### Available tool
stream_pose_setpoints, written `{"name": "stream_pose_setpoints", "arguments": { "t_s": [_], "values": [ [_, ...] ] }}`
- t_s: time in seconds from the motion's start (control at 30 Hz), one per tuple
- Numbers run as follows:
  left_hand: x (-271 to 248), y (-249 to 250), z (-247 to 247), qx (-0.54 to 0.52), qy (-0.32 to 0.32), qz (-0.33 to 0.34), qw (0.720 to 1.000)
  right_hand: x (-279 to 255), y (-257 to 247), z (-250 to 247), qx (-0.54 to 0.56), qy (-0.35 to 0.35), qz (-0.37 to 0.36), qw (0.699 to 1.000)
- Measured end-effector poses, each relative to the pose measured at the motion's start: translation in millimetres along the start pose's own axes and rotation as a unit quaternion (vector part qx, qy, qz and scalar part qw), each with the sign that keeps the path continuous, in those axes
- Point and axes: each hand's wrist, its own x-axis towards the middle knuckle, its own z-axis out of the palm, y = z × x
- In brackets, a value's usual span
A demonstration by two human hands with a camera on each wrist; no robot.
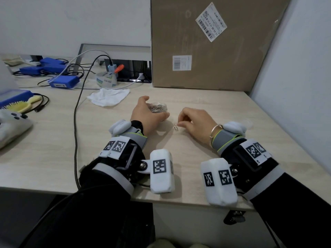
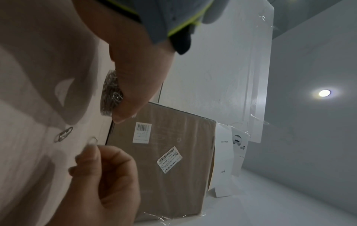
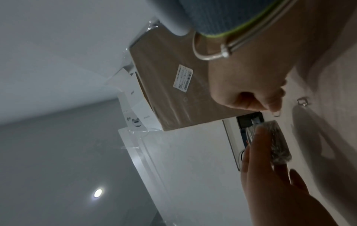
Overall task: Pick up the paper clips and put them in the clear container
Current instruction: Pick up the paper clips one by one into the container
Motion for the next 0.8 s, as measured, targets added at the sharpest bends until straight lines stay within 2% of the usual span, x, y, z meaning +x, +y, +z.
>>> {"name": "stream_pose_setpoints", "arguments": {
  "t_s": [0.07, 0.13, 0.43, 0.63, 0.8],
  "values": [
    [0.9, -0.2, -0.5, -0.001, 0.000, -0.002, 1.000, 2.1, 6.8, -2.0, 0.022, 0.041, 0.021, 0.999],
    [1.4, -0.4, -0.4, 0.001, -0.001, -0.002, 1.000, 3.1, 10.1, -0.9, 0.013, 0.019, 0.023, 0.999],
    [1.1, 1.0, -0.4, 0.010, -0.003, 0.001, 1.000, 9.4, 7.0, 4.0, -0.078, -0.072, -0.067, 0.992],
    [-0.2, 1.1, 0.6, 0.007, -0.001, 0.003, 1.000, 12.6, 1.7, 4.9, -0.136, -0.101, -0.090, 0.982],
    [1.2, 1.0, 1.0, 0.006, -0.001, 0.006, 1.000, 12.2, 1.0, 7.1, -0.121, -0.095, -0.095, 0.984]
  ]
}}
